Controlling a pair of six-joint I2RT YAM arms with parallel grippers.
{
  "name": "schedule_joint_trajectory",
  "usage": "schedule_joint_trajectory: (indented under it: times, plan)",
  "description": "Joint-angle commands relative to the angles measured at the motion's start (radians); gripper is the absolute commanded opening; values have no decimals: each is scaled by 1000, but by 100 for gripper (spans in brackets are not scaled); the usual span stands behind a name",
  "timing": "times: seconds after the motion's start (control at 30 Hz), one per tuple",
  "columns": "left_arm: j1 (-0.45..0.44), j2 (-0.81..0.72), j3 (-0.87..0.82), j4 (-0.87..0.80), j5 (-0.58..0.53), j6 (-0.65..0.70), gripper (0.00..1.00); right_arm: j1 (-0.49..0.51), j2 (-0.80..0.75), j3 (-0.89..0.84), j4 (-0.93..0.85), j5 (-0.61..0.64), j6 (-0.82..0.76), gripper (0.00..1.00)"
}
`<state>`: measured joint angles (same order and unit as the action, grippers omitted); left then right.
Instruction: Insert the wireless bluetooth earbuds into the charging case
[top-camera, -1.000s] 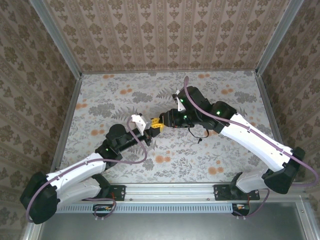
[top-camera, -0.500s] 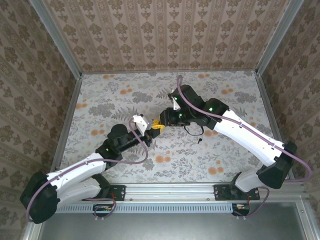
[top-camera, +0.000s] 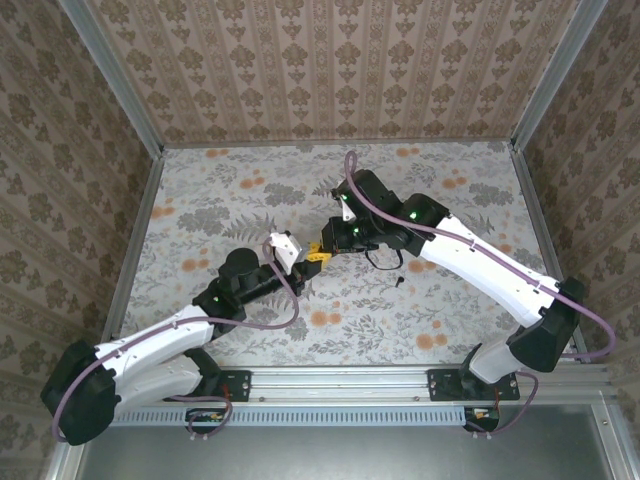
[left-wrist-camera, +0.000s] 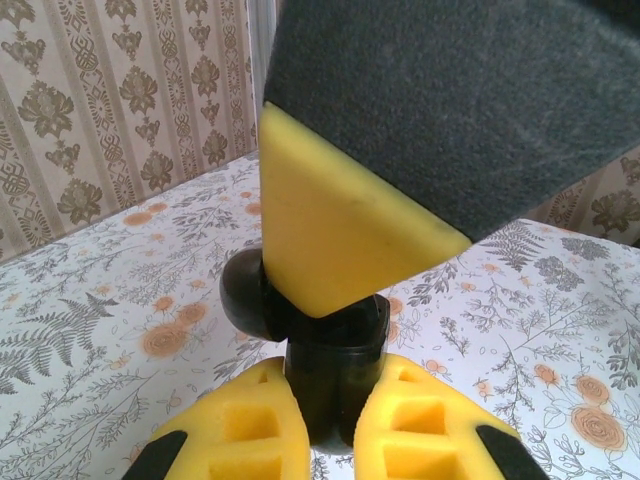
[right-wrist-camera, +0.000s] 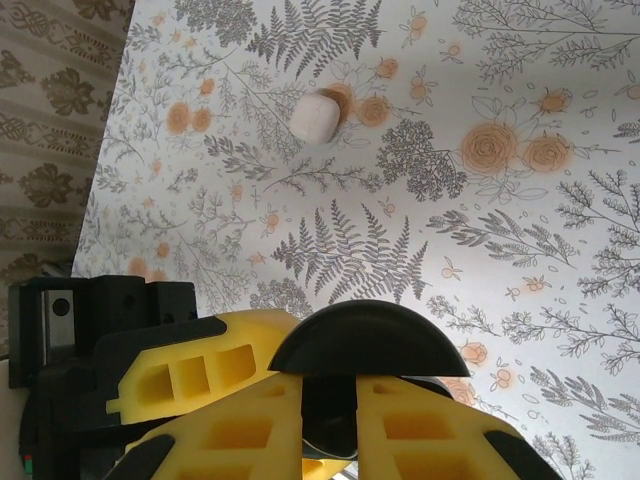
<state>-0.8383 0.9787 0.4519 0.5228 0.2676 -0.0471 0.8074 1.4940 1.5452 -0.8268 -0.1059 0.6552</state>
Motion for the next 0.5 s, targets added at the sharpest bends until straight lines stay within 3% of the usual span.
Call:
schedule_joint_trajectory:
  times: [0.0, 0.07, 0.23, 0.47]
  plan:
    - [-10, -29, -1, 47, 34, 22, 0, 3, -53, -38, 54, -28, -74, 16]
    - [-4, -31, -5, 58, 51, 14, 0, 2, -72, -53, 79, -53, -97, 18]
    - [12, -26, -11, 102, 102, -21, 0, -4, -94, -54, 75, -76, -133, 34]
    - [31, -15, -21, 146, 139, -64, 0, -20, -153, -56, 93, -88, -145, 36]
